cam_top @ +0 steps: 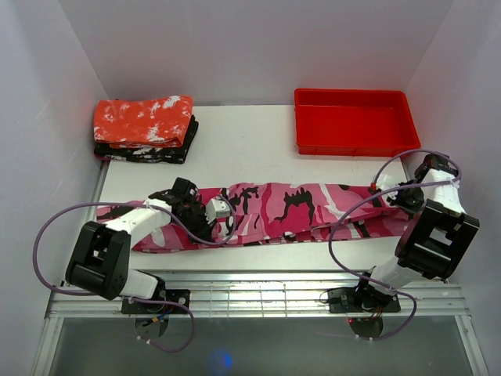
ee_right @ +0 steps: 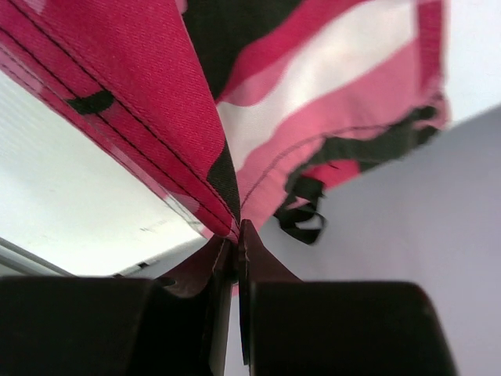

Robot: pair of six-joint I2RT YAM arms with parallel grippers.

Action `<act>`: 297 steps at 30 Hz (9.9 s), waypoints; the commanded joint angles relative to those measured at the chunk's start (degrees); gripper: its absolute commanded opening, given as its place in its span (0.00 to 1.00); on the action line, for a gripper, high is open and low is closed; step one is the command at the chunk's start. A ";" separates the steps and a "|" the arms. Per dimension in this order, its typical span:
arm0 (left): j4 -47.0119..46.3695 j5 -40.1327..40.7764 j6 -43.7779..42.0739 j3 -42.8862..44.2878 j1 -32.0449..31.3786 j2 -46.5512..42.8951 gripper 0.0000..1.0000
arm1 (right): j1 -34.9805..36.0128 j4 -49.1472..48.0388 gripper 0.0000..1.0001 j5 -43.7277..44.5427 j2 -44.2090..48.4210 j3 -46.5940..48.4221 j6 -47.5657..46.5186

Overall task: Fold and stack the trousers
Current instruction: Fold the trousers

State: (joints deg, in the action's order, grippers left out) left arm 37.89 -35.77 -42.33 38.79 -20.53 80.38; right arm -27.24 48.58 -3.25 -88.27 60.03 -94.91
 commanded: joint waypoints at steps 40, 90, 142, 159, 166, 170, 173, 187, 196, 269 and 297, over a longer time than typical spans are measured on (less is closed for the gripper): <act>6.67 12.92 -8.82 -2.40 10.69 10.68 0.41 | -7.03 2.76 0.49 -10.30 -12.89 12.05 51.40; 6.94 15.11 -11.73 -1.52 15.35 12.87 0.79 | -6.94 0.39 0.08 -0.98 -16.67 19.25 50.44; 8.43 12.30 -10.76 1.29 15.35 13.22 0.86 | 29.62 4.33 0.83 -14.16 3.00 1.31 65.12; 7.64 11.16 -10.50 0.59 15.35 13.05 0.87 | 32.16 2.05 0.83 -18.55 -5.59 5.45 73.03; 7.46 11.42 -10.93 0.24 15.35 12.79 0.87 | 37.34 -0.94 0.69 -20.40 -8.93 4.75 76.19; 7.37 11.25 -10.94 -0.02 15.35 12.79 0.88 | 39.63 -1.82 0.68 -18.21 -9.64 5.27 77.42; 7.02 11.25 -11.02 -0.20 15.35 12.87 0.88 | 41.13 -1.73 0.67 -15.04 -9.55 5.88 77.86; 6.49 11.51 -11.20 -0.90 15.35 12.44 0.88 | 45.17 -5.77 0.42 -2.91 -13.69 3.43 78.13; 5.88 13.36 -11.90 -2.66 15.35 11.91 0.88 | 41.24 2.30 0.21 -2.03 -5.78 10.10 73.48; 18.27 -7.30 -1.53 49.80 4.81 26.58 0.86 | 1.84 6.09 0.55 -12.05 -23.44 26.54 41.39; 3.08 5.70 -8.65 45.51 -6.71 33.35 0.66 | -1.67 14.80 0.56 -17.67 -13.60 19.70 50.52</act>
State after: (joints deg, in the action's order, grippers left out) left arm 45.74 -32.27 -49.10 85.71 -26.24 113.65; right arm -28.51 61.73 -17.91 -103.31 81.89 -47.11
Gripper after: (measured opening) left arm 0.662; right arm 0.564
